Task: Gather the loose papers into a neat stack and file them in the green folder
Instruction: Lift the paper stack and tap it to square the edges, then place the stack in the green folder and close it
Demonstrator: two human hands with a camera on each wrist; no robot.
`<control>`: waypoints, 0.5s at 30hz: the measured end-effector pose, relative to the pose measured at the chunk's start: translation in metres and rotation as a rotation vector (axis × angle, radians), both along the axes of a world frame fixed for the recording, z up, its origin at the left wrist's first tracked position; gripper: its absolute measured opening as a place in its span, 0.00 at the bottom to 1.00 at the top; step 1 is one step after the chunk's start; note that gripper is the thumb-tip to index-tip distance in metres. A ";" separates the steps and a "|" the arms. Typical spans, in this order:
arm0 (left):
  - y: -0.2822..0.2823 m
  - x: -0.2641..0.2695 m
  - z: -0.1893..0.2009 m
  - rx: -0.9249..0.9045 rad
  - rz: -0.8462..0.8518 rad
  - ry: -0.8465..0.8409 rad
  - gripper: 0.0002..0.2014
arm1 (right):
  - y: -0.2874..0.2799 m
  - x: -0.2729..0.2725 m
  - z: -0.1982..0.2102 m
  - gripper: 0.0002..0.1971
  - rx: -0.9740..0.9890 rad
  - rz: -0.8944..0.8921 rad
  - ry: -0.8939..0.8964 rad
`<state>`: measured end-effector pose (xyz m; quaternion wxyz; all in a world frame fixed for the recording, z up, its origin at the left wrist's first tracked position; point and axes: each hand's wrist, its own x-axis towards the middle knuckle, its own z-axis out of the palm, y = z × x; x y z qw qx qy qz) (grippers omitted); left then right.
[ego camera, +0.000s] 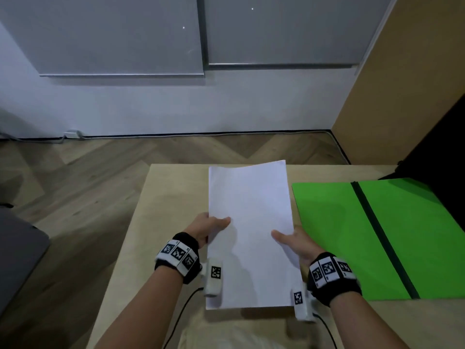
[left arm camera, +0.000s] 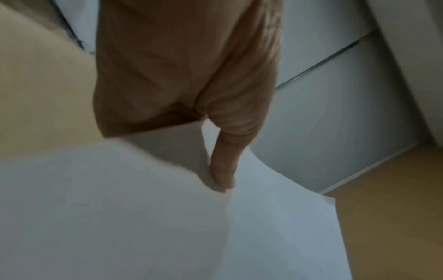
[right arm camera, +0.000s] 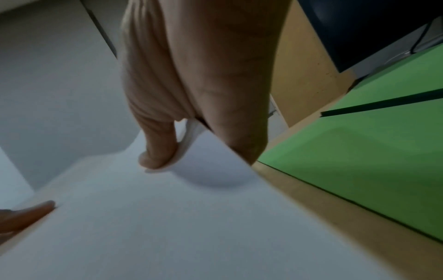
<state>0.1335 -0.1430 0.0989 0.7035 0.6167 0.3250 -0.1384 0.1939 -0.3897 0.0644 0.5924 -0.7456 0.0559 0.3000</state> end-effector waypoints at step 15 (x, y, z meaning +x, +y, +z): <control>-0.202 0.070 -0.072 0.052 -0.085 0.267 0.13 | -0.266 0.065 -0.018 0.33 -0.392 -0.402 -0.002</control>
